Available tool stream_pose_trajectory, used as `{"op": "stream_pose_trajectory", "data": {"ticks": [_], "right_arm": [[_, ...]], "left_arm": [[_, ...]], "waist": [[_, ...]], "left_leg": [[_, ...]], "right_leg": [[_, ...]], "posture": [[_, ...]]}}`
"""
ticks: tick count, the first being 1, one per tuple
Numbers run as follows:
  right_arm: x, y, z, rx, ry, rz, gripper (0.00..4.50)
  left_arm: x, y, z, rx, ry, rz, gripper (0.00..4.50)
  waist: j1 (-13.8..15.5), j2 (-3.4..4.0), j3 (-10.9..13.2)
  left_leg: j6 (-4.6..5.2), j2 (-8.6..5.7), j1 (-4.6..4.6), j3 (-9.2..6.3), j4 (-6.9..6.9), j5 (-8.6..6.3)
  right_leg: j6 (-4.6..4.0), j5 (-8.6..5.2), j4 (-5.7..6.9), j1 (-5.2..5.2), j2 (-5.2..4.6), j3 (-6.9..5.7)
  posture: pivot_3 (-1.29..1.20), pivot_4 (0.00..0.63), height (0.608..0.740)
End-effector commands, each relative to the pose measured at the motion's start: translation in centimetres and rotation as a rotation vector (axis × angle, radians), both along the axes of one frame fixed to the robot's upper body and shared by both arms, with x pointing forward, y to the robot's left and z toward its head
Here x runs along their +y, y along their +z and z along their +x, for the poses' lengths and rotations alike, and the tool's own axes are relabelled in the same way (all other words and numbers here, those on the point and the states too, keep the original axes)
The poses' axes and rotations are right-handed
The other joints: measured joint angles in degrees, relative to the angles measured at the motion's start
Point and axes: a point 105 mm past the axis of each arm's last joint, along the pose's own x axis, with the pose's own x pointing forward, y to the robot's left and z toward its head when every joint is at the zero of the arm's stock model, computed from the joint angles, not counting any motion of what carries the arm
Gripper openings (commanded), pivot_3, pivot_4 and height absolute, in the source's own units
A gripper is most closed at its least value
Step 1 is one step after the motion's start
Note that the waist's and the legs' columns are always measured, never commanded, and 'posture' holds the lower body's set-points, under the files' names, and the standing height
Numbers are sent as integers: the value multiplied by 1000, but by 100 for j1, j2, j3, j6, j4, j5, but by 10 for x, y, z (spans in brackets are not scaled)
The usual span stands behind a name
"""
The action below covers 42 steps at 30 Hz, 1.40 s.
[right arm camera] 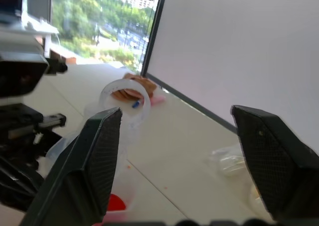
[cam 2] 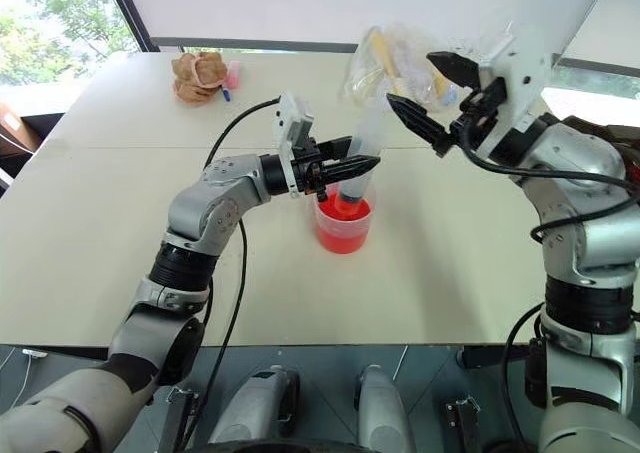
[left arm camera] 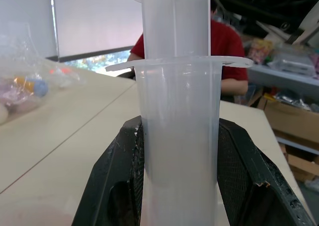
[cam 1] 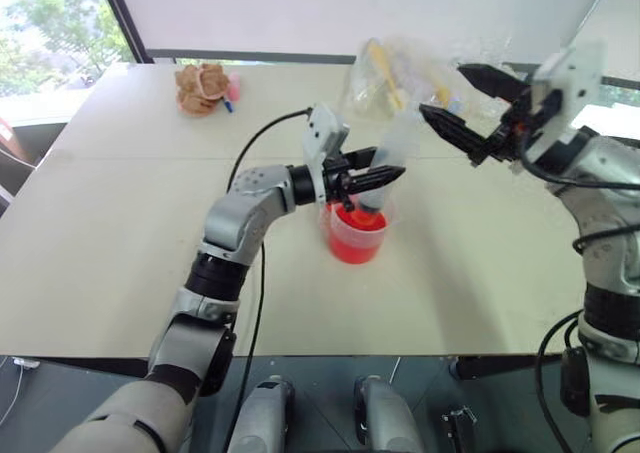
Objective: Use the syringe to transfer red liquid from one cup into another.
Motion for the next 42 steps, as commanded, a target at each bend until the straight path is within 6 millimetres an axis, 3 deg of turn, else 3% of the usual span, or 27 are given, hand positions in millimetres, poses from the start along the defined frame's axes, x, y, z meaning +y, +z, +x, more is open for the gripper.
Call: {"op": "stream_pose_trajectory", "data": {"ticks": [1,3,6,10,13,18,22,25,27,34,42], "right_arm": [[-11,11,-26,1,55,97,3599],[-23,1,-30,46,14,99,3599],[-29,-7,-28,71,-38,75,3599],[-30,-4,-24,57,-44,91,3599],[-32,0,-19,28,-58,82,3599],[-28,14,1,-124,-147,0,3599],[-14,27,13,-221,-145,-41,3599],[-14,46,24,-326,-208,-18,3599],[-14,53,31,-356,-227,9,3599],[18,54,57,-391,-188,-81,3599],[27,50,67,-387,-141,-95,3599]], "left_arm": [[7,17,-1,-42,15,-33,1421],[9,20,-2,-37,19,-47,1421],[10,41,-3,-55,14,-94,1421],[3,90,-15,-193,-26,-128,1421],[3,106,-9,-253,-9,-134,1421],[4,106,27,-337,141,-116,1421],[0,94,50,-351,205,-90,1421],[0,82,61,-364,236,-51,1421],[-1,79,65,-357,241,-54,1421],[1,61,65,-317,205,-41,1421],[3,54,56,-290,156,-49,1421]], "waist": [[4,0,0],[5,0,0],[5,0,0],[-5,0,1],[-3,2,0],[-28,6,-2],[-28,3,0],[-19,3,0],[-14,3,0],[-43,5,1],[-61,6,2]], "left_leg": [[0,0,0,-2,0,0],[0,0,0,0,2,0],[1,-1,0,3,4,0],[1,-1,0,9,6,0],[0,-2,0,14,5,0],[1,-12,9,27,6,0],[1,-12,6,27,5,1],[1,-15,3,25,0,0],[1,-16,1,25,-2,0],[1,-16,1,24,-5,0],[1,-16,1,20,-6,0]], "right_leg": [[0,0,0,0,0,1],[0,0,-1,1,0,2],[-1,0,-3,3,-1,3],[-1,0,-2,2,2,1],[0,-1,-5,2,3,1],[0,-1,-4,8,5,1],[0,-1,-6,6,7,0],[1,0,-7,3,6,0],[2,0,-9,1,6,0],[2,0,-6,0,6,-1],[2,0,-2,-1,6,-2]], "posture": [[0,150,737],[0,150,737],[0,150,737],[0,150,737],[0,150,737],[0,150,737],[0,150,737],[0,150,737],[0,150,737],[0,150,737],[0,150,737]]}}
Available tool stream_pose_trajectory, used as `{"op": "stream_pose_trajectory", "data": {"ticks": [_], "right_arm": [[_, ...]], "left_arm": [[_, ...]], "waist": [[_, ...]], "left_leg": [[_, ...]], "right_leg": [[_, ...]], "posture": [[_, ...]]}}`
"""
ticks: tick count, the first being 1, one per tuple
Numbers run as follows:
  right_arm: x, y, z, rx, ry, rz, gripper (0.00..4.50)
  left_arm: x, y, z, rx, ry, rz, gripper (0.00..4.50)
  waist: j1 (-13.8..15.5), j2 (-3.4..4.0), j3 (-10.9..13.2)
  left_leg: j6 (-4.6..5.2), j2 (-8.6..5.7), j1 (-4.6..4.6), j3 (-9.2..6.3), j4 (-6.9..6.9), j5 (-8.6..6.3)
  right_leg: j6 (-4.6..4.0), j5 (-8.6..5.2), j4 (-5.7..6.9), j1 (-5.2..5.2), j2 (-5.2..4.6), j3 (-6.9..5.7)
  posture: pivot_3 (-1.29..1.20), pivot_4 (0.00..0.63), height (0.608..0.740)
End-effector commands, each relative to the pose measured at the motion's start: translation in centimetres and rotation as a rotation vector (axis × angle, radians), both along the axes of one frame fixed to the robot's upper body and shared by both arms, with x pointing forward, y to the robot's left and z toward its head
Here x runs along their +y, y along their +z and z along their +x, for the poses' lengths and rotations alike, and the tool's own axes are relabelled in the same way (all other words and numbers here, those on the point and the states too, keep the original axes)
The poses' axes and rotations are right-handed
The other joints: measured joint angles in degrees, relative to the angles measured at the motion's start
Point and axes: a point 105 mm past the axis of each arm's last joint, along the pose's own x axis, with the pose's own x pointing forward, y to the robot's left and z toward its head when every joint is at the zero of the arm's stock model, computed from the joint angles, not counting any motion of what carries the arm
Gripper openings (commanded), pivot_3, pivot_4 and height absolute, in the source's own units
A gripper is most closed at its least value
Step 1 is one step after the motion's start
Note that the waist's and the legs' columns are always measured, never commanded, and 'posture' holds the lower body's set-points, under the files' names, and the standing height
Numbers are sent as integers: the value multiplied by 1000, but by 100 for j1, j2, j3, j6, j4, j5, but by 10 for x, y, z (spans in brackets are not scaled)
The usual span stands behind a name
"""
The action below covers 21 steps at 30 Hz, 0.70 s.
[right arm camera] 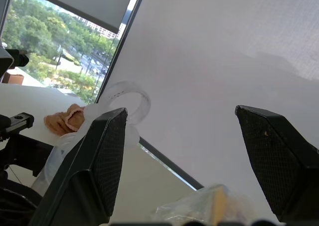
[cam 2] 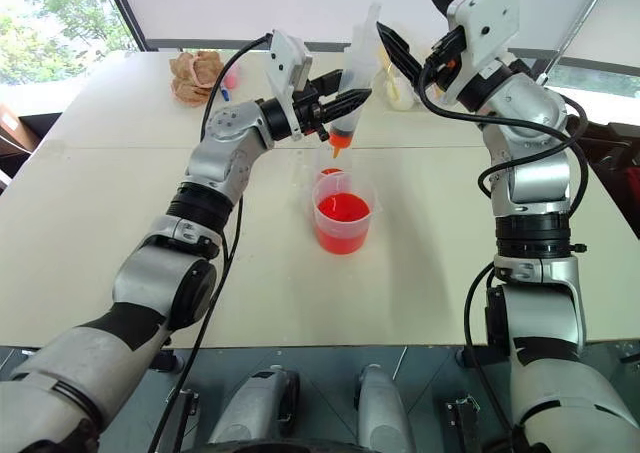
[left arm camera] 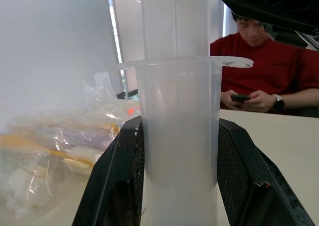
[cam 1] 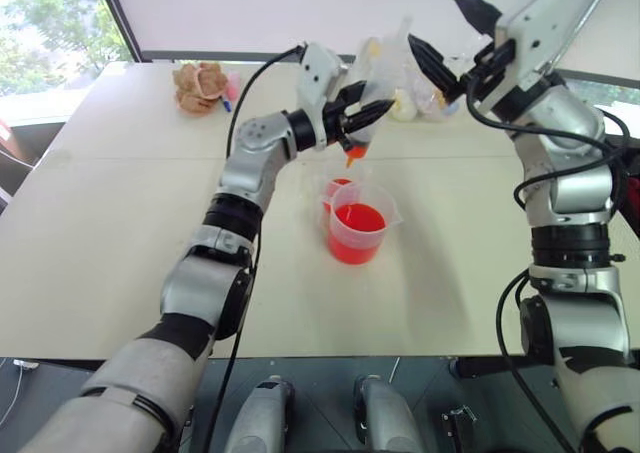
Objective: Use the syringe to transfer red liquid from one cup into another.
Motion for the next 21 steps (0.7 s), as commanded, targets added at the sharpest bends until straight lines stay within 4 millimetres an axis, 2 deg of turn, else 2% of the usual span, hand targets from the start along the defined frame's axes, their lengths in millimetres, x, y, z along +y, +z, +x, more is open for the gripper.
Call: {"op": "stream_pose_trajectory", "data": {"ticks": [1,11,13,15,19,21], "right_arm": [[3,15,-5,-61,21,-1,3599],[16,6,-3,-14,108,-24,3599],[17,5,-3,-15,122,-19,3070],[19,5,-2,-14,134,-16,2312],[23,3,-2,-10,155,-15,148],[25,2,-2,-7,162,-17,31]], "left_arm": [[-3,19,-12,-67,-44,-24,1421],[-6,2,-16,-66,-72,55,1421],[-6,2,-14,-66,-64,54,1421],[-4,4,-14,-68,-57,51,1421],[-2,5,-13,-73,-47,49,1421],[0,6,-12,-74,-41,47,1421]], "waist": [[-12,0,0],[-94,1,1],[-92,1,1],[-89,1,1],[-88,1,1],[-88,2,1]], "left_leg": [[0,0,0,0,0,0],[0,1,2,-3,-1,0],[0,1,3,-3,-1,0],[0,1,2,-3,-1,0],[0,1,3,-3,-1,0],[-1,1,2,-4,-1,0]], "right_leg": [[0,0,0,0,0,0],[0,0,5,-1,1,-1],[0,0,6,-1,1,-1],[0,0,6,-1,1,-1],[0,0,6,-1,1,-1],[0,0,6,-1,1,-2]], "posture": [[0,150,737],[0,150,737],[0,150,737],[0,150,737],[0,150,737],[0,150,737]]}}
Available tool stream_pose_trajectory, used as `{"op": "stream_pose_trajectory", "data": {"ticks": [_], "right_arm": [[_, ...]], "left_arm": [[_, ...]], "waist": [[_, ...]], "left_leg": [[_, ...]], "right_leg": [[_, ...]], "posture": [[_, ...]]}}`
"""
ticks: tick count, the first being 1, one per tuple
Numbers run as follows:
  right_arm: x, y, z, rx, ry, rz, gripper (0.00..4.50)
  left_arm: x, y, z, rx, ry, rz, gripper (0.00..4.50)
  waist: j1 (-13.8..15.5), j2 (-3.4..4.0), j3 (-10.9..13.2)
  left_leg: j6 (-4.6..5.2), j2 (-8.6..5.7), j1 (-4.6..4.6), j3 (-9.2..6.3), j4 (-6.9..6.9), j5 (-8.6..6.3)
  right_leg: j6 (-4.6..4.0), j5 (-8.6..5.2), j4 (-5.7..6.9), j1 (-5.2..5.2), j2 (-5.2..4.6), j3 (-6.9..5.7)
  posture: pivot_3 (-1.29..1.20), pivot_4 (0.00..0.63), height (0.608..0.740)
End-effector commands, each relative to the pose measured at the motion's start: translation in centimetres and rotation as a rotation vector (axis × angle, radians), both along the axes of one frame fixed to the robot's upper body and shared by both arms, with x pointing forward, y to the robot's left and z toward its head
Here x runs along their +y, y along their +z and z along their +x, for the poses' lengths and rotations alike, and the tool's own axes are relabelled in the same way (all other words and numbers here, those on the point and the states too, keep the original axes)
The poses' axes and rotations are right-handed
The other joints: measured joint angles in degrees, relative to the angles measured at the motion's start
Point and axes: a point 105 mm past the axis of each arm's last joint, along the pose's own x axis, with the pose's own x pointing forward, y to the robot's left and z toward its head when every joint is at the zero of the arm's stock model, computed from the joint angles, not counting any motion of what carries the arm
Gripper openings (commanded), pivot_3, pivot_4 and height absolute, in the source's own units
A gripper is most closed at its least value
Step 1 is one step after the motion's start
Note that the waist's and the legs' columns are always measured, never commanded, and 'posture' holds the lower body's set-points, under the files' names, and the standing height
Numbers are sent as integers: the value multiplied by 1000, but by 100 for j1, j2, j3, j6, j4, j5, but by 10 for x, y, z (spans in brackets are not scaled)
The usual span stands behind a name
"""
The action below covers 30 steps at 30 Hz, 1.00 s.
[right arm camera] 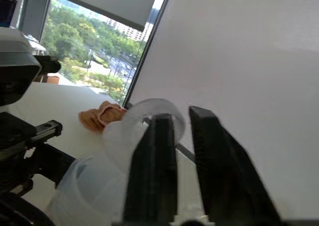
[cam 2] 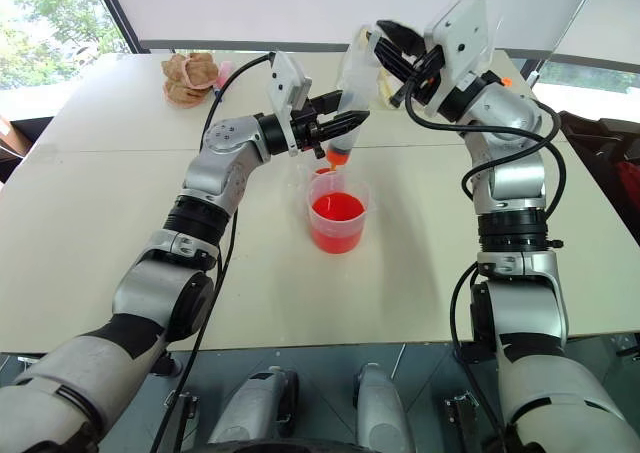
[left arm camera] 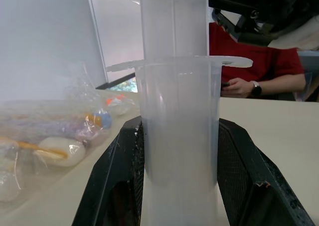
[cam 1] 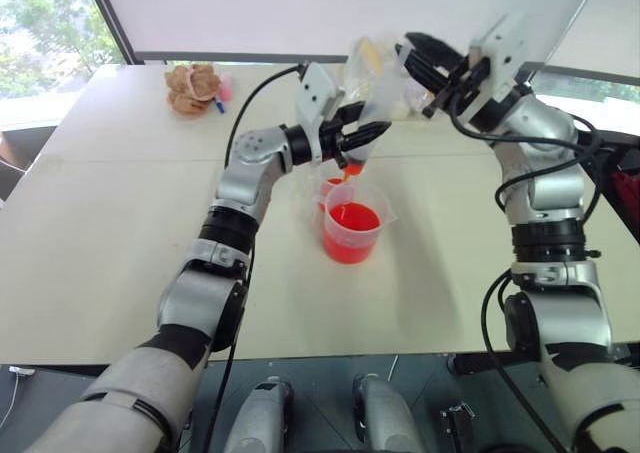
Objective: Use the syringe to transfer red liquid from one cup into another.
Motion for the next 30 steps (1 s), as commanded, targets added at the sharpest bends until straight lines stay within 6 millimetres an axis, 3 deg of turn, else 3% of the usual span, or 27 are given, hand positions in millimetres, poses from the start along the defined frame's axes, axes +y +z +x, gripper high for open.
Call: {"op": "stream_pose_trajectory", "data": {"ticks": [1,11,30], "right_arm": [[4,19,-6,-64,21,16,31],[26,-6,-1,26,74,74,31],[54,-44,-10,136,153,45,31]], "left_arm": [[-4,20,-6,-80,-17,-5,1421],[5,47,-4,-109,18,-79,1421],[7,58,-4,-133,32,-104,1421]], "waist": [[0,0,0],[-1,1,0],[-5,1,0]], "left_leg": [[0,0,0,0,0,0],[0,0,0,-1,0,0],[-1,-1,0,-1,0,0]], "right_leg": [[0,0,0,0,0,0],[0,0,1,-1,0,0],[0,0,4,-2,0,-1]], "posture": [[0,150,737],[0,150,737],[0,150,737]]}}
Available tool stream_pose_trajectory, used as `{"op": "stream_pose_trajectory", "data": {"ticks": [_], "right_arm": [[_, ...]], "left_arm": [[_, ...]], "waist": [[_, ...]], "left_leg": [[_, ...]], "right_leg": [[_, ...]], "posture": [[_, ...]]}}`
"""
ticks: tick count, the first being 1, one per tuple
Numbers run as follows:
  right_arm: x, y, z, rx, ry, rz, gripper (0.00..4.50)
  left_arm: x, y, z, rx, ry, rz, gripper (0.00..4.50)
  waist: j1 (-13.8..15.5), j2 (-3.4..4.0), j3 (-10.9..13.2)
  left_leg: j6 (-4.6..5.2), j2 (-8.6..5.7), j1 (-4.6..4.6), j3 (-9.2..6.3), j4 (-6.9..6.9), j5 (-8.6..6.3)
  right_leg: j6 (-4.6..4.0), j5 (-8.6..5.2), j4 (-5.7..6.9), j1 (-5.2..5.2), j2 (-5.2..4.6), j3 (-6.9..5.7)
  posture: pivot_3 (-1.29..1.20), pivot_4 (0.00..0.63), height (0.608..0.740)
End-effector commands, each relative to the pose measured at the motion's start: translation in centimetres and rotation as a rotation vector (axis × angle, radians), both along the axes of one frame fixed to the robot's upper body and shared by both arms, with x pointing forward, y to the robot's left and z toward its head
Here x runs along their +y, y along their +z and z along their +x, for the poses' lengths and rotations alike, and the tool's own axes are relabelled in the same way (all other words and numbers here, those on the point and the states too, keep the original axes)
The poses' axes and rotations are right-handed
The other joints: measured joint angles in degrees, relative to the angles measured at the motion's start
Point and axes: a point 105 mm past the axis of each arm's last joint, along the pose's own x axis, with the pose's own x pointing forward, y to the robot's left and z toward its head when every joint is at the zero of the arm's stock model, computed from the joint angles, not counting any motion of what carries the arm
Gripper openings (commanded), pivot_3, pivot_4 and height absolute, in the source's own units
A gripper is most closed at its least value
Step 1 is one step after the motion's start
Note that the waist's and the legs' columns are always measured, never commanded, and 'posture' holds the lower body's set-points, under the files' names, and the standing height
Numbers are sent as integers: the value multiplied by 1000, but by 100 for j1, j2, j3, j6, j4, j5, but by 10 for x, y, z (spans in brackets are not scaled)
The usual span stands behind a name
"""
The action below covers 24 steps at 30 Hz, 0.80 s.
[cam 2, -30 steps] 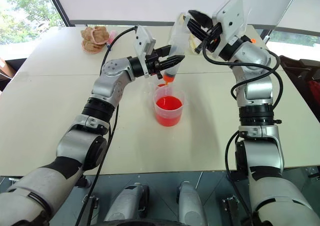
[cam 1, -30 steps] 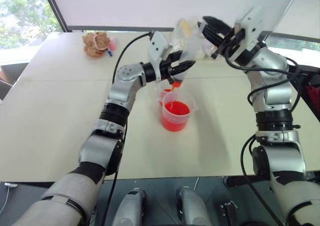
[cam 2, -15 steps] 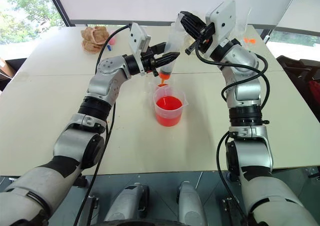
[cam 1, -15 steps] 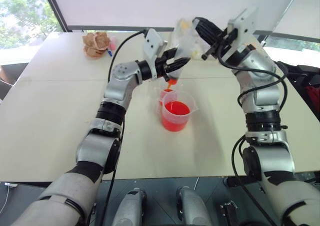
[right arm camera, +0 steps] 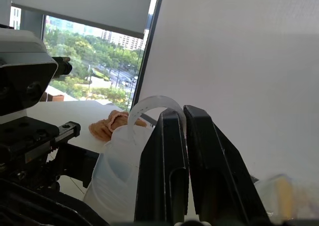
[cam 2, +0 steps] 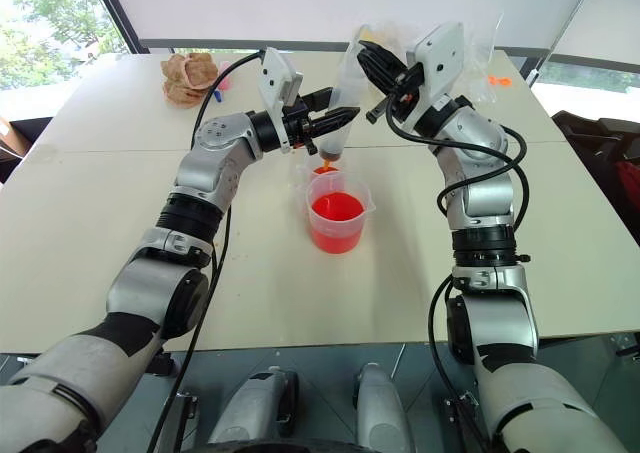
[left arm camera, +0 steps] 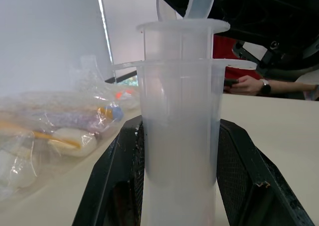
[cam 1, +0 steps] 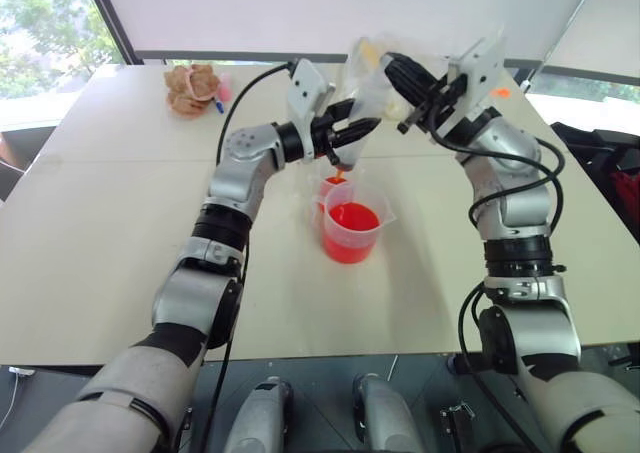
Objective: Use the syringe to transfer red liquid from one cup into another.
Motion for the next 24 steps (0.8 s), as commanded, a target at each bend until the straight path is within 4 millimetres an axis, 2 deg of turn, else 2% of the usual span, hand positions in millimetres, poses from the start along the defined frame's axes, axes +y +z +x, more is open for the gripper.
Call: {"op": "stream_pose_trajectory", "data": {"ticks": [1,10,13,17,18,20,24], "right_arm": [[35,-20,-13,32,132,-81,31],[36,-24,-16,42,145,-94,31],[34,-22,-17,39,155,-93,958],[25,-18,-17,-13,85,-142,2933],[21,-16,-17,-23,74,-143,3575],[16,-12,-20,-35,61,-144,4483],[-1,-6,-31,-36,39,-121,4483]], "left_arm": [[-1,56,-9,-153,1,-99,1421],[1,56,-8,-151,-1,-90,1421],[1,54,-9,-145,-11,-89,1421],[1,47,-11,-121,-38,-72,1421],[2,46,-11,-114,-39,-70,1421],[3,45,-11,-103,-41,-77,1421],[6,54,-13,-73,-60,-133,1421]], "waist": [[4,0,0],[4,0,0],[-14,0,0],[-12,6,3],[8,6,3],[36,6,3],[32,6,3]], "left_leg": [[0,0,0,0,0,0],[0,0,0,0,0,0],[0,0,0,0,0,0],[0,0,0,0,0,0],[0,0,1,0,1,0],[0,-2,-1,-1,2,0],[0,-3,-6,-4,2,0]], "right_leg": [[0,0,0,0,0,0],[0,0,0,0,0,0],[0,0,0,0,0,0],[0,0,3,-3,2,0],[0,0,3,-3,2,0],[0,0,1,-1,1,0],[1,0,-3,-1,-1,0]], "posture": [[0,150,737],[0,150,737],[0,150,737],[0,150,737],[0,150,737],[0,150,737],[0,150,737]]}}
